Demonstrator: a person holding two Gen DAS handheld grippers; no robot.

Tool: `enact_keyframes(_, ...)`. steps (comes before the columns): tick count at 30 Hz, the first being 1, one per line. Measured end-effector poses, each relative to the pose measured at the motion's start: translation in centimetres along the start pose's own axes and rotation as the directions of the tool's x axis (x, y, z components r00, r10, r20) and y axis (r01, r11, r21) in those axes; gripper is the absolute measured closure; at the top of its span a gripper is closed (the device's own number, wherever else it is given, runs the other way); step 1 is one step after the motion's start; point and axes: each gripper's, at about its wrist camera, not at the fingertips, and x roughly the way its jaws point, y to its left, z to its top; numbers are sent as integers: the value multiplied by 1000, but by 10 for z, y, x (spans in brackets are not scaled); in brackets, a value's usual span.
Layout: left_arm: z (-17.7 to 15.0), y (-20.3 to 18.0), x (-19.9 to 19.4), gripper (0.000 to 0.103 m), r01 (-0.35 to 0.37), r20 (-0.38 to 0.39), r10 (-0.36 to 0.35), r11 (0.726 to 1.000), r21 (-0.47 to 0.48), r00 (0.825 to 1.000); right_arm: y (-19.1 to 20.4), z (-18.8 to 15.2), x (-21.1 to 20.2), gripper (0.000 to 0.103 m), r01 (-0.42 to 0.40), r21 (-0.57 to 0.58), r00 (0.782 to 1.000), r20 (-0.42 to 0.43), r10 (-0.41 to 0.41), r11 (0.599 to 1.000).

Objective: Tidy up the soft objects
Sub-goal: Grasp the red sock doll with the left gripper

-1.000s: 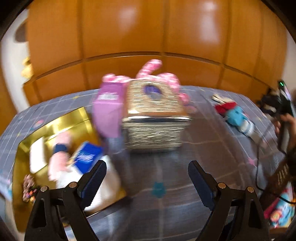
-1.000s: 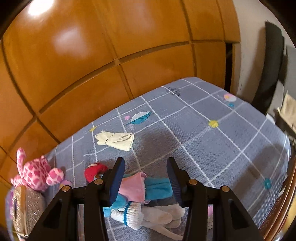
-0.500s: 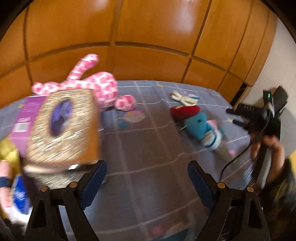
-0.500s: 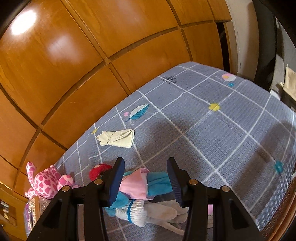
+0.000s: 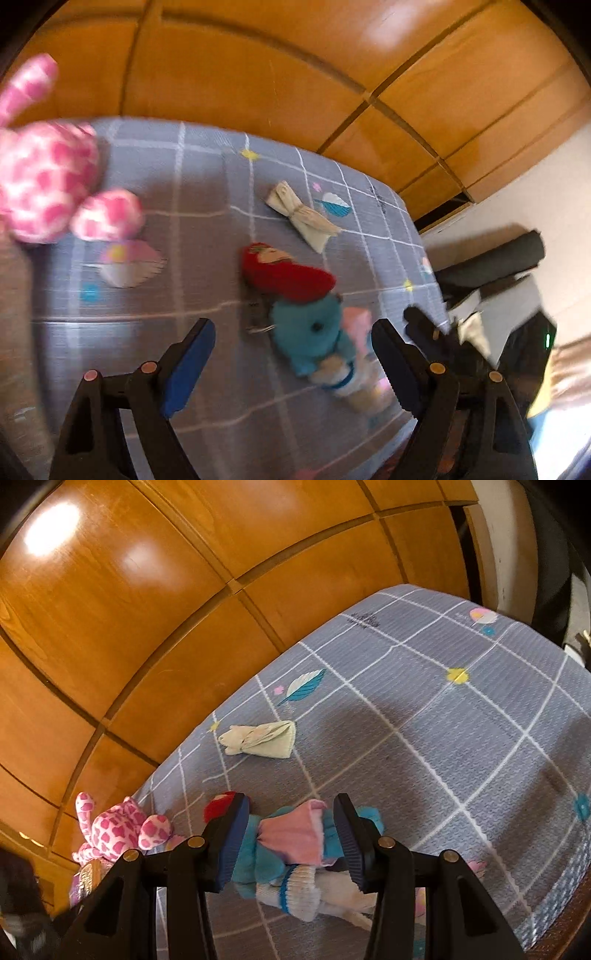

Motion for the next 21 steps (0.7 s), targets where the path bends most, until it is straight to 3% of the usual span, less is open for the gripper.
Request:
enact_keyframes(7,34,8,64,17,-21,-90,8,988,-153,996,0,-1,3,53,-61,15,998,-29,61,998)
enact_keyframes(12,48,7,94,17,-92,-128,71,982,-166,989,-4,-1,7,51,-95,49,994,-57,98,994)
enact_keyframes(13,49,6,99,21,-104,-135,83,982,-160,987,-5,-1,7,51,-101,55,993,-62,104,993)
enact_keyframes(15,49,0,113,41,-166,-174,148,982,-90,974,-6,-1,9,51,-111,67,991,-71,116,992)
enact_keyframes(17,48,-2,120,71,-224,-170,217,974,-26,961,-8,-2,10,51,-112,75,990,-79,118,991)
enact_keyframes(18,47,-3,118,73,-232,-154,228,973,-10,961,-8,-2,11,51,-112,78,990,-80,118,991)
enact_keyframes(19,47,-2,112,81,-211,-140,207,977,-18,968,-9,-2,11,51,-113,80,989,-82,119,990)
enact_keyframes(21,46,1,93,82,-194,-93,191,980,-33,977,-9,-2,12,51,-111,82,990,-83,118,990)
